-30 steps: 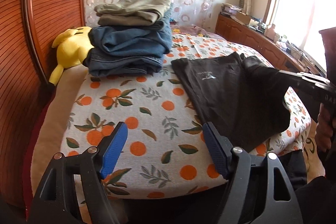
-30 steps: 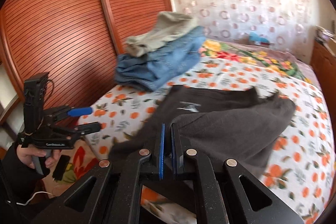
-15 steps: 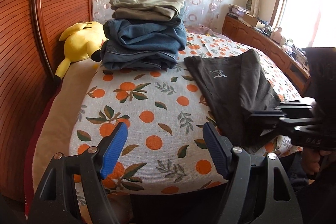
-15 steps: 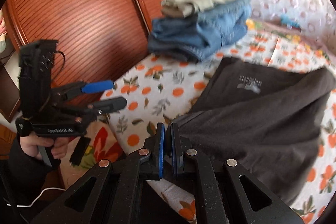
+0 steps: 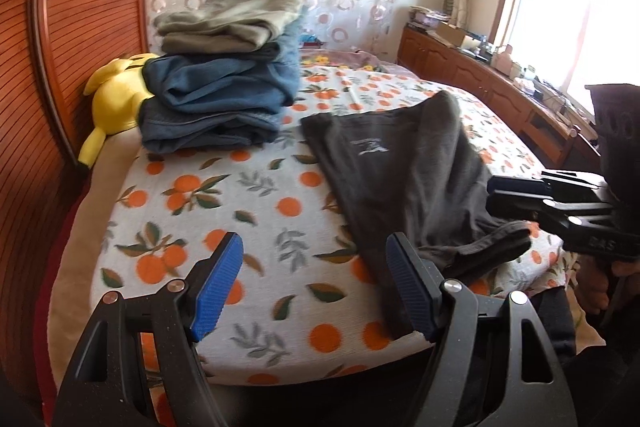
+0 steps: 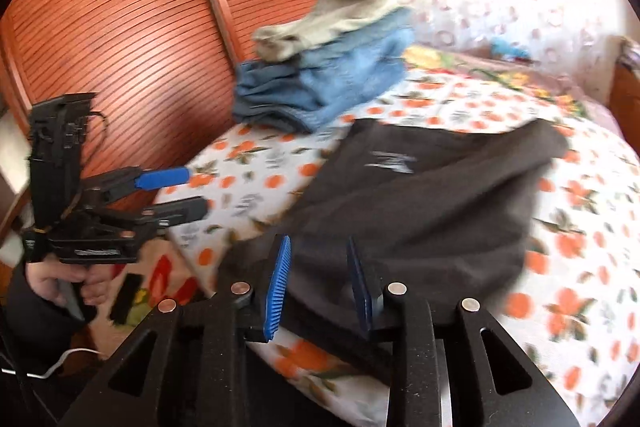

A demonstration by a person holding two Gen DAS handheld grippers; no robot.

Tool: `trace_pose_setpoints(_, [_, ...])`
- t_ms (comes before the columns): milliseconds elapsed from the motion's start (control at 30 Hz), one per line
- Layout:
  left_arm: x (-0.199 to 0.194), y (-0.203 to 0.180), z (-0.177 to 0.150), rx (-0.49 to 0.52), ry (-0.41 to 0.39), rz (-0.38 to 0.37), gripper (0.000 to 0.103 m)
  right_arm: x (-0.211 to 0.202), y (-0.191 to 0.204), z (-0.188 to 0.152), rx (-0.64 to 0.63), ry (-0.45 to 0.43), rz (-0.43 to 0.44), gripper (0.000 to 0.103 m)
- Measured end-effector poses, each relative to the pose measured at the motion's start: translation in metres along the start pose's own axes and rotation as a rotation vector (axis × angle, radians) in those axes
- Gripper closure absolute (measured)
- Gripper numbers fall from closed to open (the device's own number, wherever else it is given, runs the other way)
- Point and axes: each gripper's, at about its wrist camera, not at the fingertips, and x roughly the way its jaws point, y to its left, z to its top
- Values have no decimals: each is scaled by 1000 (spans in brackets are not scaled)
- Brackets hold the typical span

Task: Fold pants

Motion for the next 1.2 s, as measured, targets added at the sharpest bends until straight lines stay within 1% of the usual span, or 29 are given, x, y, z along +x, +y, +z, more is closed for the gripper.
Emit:
trace_pose_setpoints(133, [2, -17, 1, 29, -4, -41, 28, -10, -26, -13, 22, -15, -141, 71])
trace_pose_setpoints(267, [9, -33, 2, 57, 5, -78, 30, -10, -41, -23, 68, -19, -202, 68])
trace_pose_setpoints(300, [12, -36, 2, 58, 11, -96, 34, -10, -44, -26, 74, -19, -214, 66])
trace_pose_setpoints(467, [32, -49, 3, 54, 64, -164, 46, -6, -47, -28, 57, -24, -268, 62])
trace_pose_setpoints(500, [34, -52, 2, 59, 70, -174, 50, -4, -46, -27, 51, -28, -280, 62])
trace_pose_setpoints(533, [36, -56, 1, 68, 79, -178, 53, 0, -48, -26, 50, -30, -289, 61])
trace_pose_setpoints(567, [37, -58, 0, 74, 85, -177, 59, 1, -48, -24, 51, -32, -295, 60])
trace_pose_setpoints(600, [39, -61, -2, 85, 94, -175, 67, 4, -48, -22, 49, -36, -297, 59])
trace_pose_setpoints(633, [40, -63, -3, 91, 98, -175, 70, 7, -48, -21, 46, -38, -299, 57])
trace_pose_setpoints(667, [40, -65, -4, 98, 98, -174, 78, 8, -48, -19, 42, -40, -303, 57])
trace_pose_setpoints(700, [39, -67, -4, 107, 96, -169, 91, 9, -50, -18, 37, -39, -307, 56])
trace_pose_setpoints(733, [36, -69, -4, 113, 86, -163, 96, 14, -53, -18, 34, -37, -311, 56])
trace_pose_setpoints(867, [15, -64, -2, 94, 35, -163, 99, 27, -62, -14, 22, -23, -289, 56])
trace_pose_setpoints(1000, [16, -52, -5, 90, 53, -112, 99, 29, -69, -15, 17, -14, -232, 56])
trace_pose_setpoints(1100, [21, -46, -2, 64, 66, -117, 98, 31, -71, -15, 14, -14, -222, 56])
trace_pose_setpoints(1133, [23, -46, 0, 58, 69, -117, 96, 33, -74, -15, 18, -11, -219, 56])
trace_pose_setpoints(1200, [29, -45, 8, 53, 77, -122, 85, 36, -77, -15, 29, 1, -209, 56])
